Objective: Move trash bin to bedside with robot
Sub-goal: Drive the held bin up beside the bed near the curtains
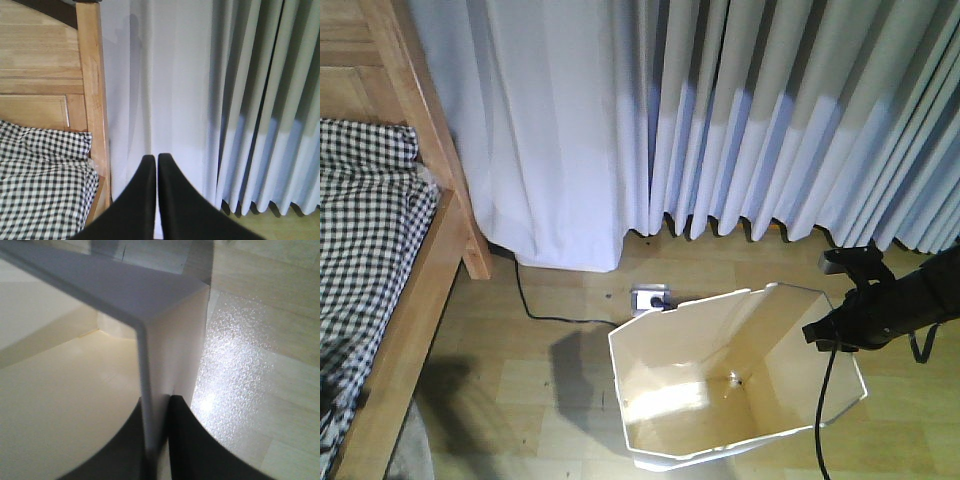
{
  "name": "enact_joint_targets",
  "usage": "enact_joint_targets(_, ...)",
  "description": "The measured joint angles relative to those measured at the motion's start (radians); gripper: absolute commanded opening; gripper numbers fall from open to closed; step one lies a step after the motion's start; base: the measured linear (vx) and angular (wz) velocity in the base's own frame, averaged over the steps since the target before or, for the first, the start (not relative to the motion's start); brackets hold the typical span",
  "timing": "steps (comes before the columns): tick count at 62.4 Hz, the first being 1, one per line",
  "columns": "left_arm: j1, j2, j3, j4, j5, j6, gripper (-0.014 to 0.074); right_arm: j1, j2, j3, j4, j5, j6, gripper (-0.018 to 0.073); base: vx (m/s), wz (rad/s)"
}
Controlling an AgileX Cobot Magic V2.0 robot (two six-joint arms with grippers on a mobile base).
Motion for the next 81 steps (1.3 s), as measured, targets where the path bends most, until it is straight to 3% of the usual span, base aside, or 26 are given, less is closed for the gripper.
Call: enact_joint_targets(81, 0.000, 0.000, 0.000, 0.000, 0.000, 0.000, -0.0006, 0.000, 0.000, 0.000, 0.000, -0.002, 0.000, -0.0006, 0.07, -0.02)
